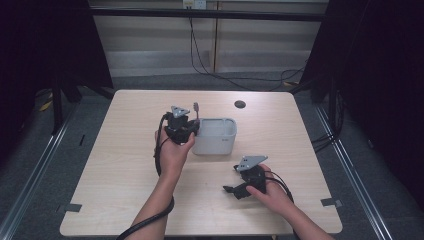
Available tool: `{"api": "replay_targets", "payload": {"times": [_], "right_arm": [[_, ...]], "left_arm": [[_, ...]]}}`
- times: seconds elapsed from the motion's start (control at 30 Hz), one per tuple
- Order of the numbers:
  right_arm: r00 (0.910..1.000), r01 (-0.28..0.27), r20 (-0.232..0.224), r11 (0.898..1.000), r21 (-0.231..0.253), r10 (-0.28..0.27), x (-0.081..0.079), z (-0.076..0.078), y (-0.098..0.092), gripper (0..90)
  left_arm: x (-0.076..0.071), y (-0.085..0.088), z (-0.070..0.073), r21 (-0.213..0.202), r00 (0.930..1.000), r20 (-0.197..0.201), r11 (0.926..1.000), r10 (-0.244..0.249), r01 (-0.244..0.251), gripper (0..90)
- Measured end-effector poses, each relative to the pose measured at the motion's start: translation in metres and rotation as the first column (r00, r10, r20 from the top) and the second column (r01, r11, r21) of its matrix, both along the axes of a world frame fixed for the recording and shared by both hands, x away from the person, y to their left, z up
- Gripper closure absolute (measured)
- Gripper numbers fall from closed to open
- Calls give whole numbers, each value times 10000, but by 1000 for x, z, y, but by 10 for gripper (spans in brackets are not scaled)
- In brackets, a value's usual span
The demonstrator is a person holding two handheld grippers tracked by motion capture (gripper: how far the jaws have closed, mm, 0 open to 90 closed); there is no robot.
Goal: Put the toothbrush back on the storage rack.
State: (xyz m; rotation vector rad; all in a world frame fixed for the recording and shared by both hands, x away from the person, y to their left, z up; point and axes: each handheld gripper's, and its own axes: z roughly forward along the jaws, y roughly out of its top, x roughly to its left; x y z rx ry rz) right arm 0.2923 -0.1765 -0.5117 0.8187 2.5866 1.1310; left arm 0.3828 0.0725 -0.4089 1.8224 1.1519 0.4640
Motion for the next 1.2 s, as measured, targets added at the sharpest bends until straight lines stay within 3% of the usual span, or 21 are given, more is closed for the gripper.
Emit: {"api": "replay_targets", "payload": {"times": [0.27,0.47,0.8,0.97,1.1,1.2], "right_arm": [[10000,1,0,10000,2,-1,0,0,0,136],[10000,1,-3,10000,3,-1,0,0,0,136],[10000,2,-16,10000,6,-2,0,0,0,136],[10000,0,-15,10000,6,0,0,0,0,137],[10000,2,-14,10000,4,-2,0,0,0,136],[10000,0,-12,10000,4,0,0,0,0,136]], "left_arm": [[0,5,4,-66,9998,162,9999,90,-89,669],[0,12,6,-190,9999,126,9998,0,2,563],[-1,21,7,-309,9999,88,9994,-127,129,462],[-2,28,9,-335,9995,176,9991,-264,270,426],[-3,34,10,-400,9992,-186,9986,-364,356,409],[-4,38,10,-352,9988,-91,9983,-474,470,413]]}}
